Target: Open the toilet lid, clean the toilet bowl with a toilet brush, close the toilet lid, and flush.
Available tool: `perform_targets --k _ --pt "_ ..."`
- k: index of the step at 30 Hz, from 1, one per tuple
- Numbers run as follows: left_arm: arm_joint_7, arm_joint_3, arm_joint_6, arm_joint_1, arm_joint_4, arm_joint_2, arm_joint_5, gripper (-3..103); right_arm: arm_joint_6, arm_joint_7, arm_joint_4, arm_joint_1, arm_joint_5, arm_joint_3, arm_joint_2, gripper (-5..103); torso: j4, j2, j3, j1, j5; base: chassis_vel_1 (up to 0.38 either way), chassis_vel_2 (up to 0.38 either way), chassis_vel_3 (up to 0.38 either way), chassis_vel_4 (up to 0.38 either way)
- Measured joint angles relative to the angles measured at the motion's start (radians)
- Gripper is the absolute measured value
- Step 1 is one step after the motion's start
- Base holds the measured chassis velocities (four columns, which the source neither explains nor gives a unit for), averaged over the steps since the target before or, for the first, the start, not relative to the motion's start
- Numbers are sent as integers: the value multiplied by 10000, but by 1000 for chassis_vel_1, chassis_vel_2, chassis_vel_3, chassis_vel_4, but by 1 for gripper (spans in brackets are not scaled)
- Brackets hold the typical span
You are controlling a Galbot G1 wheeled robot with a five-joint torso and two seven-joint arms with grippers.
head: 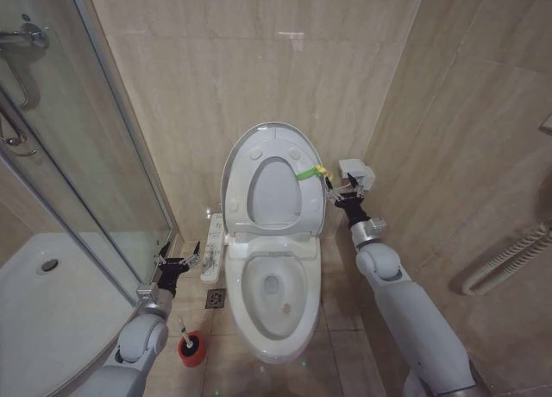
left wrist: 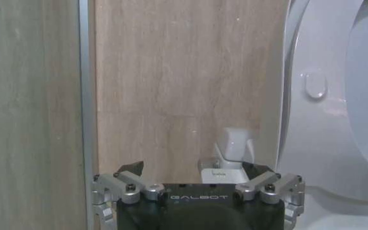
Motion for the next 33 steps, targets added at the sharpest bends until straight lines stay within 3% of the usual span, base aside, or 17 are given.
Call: perform_targets --k 1,2,7,8,25,33 --pt "0 0 0 0 0 0 0 100 0 0 0 0 0 0 0 60 0 0 0 0 0 0 0 0 0" --pt "0 0 0 0 0 0 0 100 1 3 25 -34 4 27 -10 87 0 0 0 0 0 0 0 0 0" --pt "0 0 0 0 0 0 0 100 9 10 143 -221 21 203 -45 87 4 0 0 0 0 0 0 0 0" --pt "0 0 0 0 0 0 0 100 11 12 166 -276 21 245 -48 100 5 0 0 0 0 0 0 0 0" --pt "0 0 0 0 0 0 0 100 18 121 300 -409 90 360 -131 100 4 0 0 0 0 0 0 0 0" --pt "0 0 0 0 0 0 0 100 -8 93 972 -1154 362 800 -382 100 3 1 0 0 0 0 0 0 0"
